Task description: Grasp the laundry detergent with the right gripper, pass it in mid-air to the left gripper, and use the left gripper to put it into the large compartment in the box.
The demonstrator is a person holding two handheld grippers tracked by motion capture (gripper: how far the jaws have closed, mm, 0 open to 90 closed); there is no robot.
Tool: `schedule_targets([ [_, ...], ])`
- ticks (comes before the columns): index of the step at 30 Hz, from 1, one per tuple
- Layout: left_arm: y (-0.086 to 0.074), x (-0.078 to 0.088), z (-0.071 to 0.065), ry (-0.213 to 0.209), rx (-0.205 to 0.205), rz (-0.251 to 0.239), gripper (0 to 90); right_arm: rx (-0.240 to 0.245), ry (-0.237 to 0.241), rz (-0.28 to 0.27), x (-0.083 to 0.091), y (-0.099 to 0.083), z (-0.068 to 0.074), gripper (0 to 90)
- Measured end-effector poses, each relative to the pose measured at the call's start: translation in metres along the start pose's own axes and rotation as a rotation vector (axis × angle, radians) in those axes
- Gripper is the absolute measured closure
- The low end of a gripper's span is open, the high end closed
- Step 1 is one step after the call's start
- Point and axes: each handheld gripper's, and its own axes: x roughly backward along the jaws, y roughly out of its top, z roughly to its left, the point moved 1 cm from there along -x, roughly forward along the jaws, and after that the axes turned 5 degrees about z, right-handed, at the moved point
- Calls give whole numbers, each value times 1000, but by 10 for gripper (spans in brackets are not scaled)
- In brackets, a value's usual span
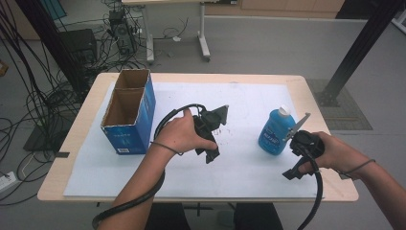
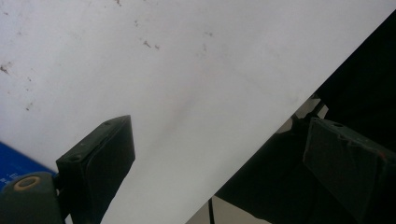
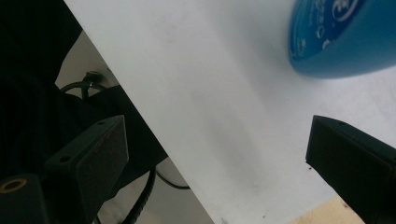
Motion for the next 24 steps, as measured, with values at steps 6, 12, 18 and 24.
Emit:
schedule_targets([
  [6,1,0,0,-6,0,-5,92,-25,-4,8,-3,-9,-6,56],
  [12,2,-1,0,-8,-2,-7,92,-46,-9,9,-6,-16,-13,55],
  [18,3,0,0,-2,-3,-3,92,-81,-29,12,-7,-23,-25,55],
  [24,2,3,1,0,-1,-9,92,-119,-41,-1,-14,-26,-37,55],
])
